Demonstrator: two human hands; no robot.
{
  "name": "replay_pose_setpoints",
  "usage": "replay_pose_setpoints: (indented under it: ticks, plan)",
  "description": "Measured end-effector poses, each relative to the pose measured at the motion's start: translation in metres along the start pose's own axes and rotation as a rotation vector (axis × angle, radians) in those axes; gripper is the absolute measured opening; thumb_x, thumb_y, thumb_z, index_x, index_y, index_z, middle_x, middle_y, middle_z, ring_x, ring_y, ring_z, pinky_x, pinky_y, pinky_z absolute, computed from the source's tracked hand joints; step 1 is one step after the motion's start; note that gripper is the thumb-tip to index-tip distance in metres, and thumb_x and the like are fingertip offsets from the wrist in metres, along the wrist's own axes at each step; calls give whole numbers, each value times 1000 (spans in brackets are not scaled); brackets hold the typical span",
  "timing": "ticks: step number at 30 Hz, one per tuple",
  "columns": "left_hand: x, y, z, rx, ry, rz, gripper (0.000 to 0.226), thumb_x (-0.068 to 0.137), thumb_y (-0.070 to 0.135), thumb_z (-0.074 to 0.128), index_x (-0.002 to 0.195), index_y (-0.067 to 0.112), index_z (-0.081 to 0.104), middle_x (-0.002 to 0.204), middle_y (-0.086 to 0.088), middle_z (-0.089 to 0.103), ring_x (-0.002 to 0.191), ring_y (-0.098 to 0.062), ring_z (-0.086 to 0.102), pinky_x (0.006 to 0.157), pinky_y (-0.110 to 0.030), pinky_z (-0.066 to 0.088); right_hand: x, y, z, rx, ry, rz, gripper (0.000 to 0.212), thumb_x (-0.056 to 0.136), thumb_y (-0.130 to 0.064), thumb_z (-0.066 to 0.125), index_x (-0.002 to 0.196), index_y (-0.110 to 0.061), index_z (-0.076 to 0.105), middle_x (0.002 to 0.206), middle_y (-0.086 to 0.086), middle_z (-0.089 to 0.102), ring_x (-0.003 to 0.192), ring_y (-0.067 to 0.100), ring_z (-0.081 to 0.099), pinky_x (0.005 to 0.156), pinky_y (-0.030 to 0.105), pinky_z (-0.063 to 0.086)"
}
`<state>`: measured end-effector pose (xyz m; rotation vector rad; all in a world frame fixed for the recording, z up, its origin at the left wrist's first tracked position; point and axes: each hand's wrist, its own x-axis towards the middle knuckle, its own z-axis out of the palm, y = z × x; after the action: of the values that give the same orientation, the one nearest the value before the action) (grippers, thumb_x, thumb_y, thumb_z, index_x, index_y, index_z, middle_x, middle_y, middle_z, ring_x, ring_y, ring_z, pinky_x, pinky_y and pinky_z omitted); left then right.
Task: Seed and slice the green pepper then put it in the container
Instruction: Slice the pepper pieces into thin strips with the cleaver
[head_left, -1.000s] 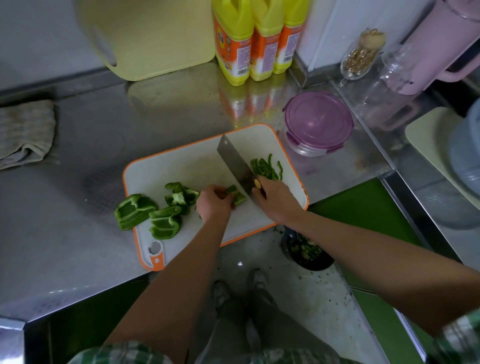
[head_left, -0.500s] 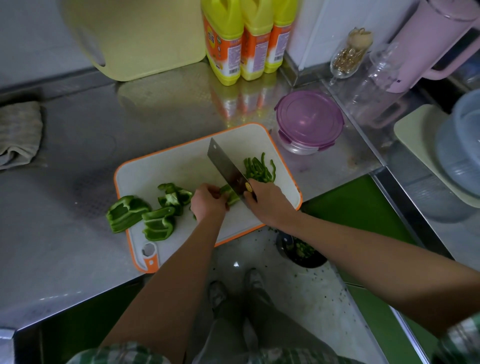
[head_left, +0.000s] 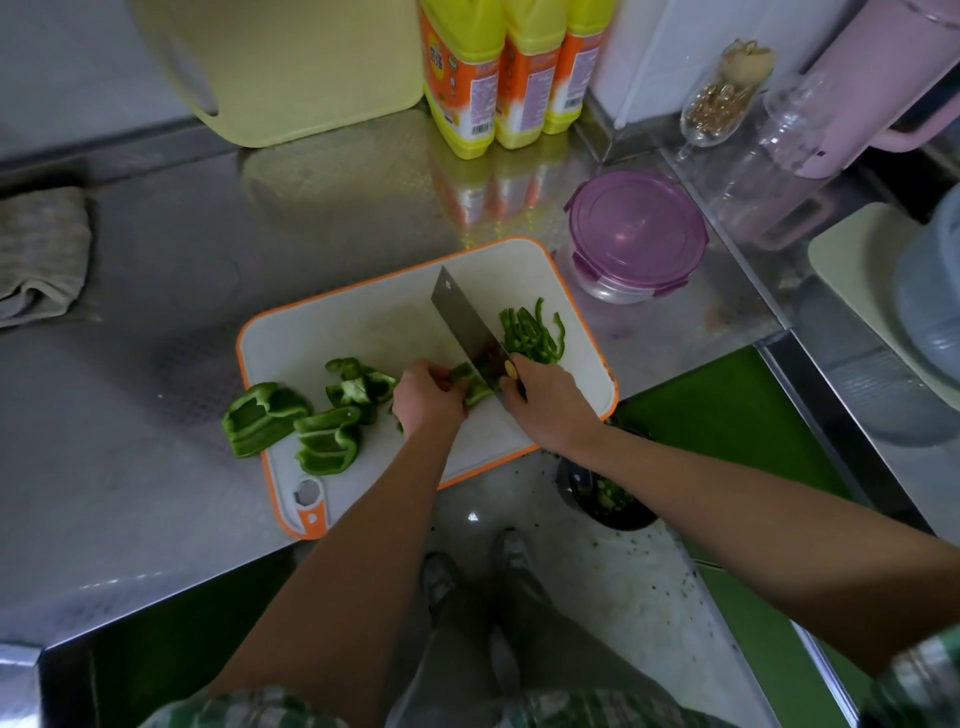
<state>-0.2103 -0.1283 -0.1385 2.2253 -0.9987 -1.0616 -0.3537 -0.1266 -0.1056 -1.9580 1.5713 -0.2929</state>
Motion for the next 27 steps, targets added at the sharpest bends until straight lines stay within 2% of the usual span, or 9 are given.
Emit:
replay_pose_setpoints:
  ticks: [2, 3, 6, 9, 11, 16, 20, 27]
  plan:
    - [0, 1, -1, -16, -16, -13, 16, 87, 19, 70, 98, 13, 60, 84, -6, 70, 54, -6, 55, 42, -13, 36, 4, -3, -4, -5, 7, -11, 23, 98, -18, 46, 77, -14, 39, 62, 1, 43, 58, 21, 47, 52, 31, 28]
    - [1, 1, -1, -17, -19, -19, 16, 87, 18, 70, 97, 14, 59, 84, -6, 70, 55, -7, 57, 40, -12, 34, 6, -3, -5, -4, 2, -14, 23, 98, -18, 46, 77, -13, 39, 62, 2, 45, 59, 22, 48, 51, 30, 28]
    - [2, 1, -1, -6, -19, -28, 17, 84, 17, 72, 91, 17, 56, 84, -7, 71, 73, -20, 68, 55, -24, 47, 5, -4, -7, -1, -29, -17, 21, 97, -17, 46, 77, -10, 44, 67, 8, 52, 62, 24, 51, 55, 30, 32]
    - [2, 0, 2, 12, -18, -17, 19, 84, 19, 73, 89, 19, 54, 85, -8, 71, 79, -26, 69, 70, -34, 56, 0, -6, -6, -44, -49, 3, 20, 98, -18, 45, 79, -12, 42, 66, 1, 46, 63, 21, 50, 57, 29, 32]
    - [1, 0, 3, 31, -7, -2, 20, 84, 20, 72, 87, 20, 53, 86, -8, 71, 82, -28, 69, 76, -40, 57, -3, -8, -4, -69, -38, 2, 18, 98, -19, 44, 81, -12, 42, 68, 3, 47, 66, 23, 52, 58, 31, 36]
    - [2, 0, 4, 41, -11, 9, 24, 82, 24, 73, 84, 21, 50, 87, -10, 72, 85, -29, 68, 80, -41, 55, -5, -6, -2, -75, -53, 41, 19, 99, -20, 42, 82, -11, 43, 72, 6, 51, 67, 23, 50, 59, 30, 33]
    - [3, -1, 4, 29, -15, -2, 22, 83, 25, 73, 88, 19, 52, 88, -10, 72, 86, -28, 68, 81, -39, 54, -5, 2, 0, -25, -44, 39, 23, 98, -19, 44, 77, -12, 41, 63, 0, 44, 62, 20, 47, 58, 29, 30]
    - [5, -1, 4, 5, -29, -27, 22, 82, 17, 72, 87, 18, 51, 88, -10, 71, 83, -28, 68, 77, -39, 56, 3, -2, -4, 13, 10, -8, 23, 97, -16, 47, 75, -14, 39, 61, 0, 44, 60, 24, 50, 55, 30, 30]
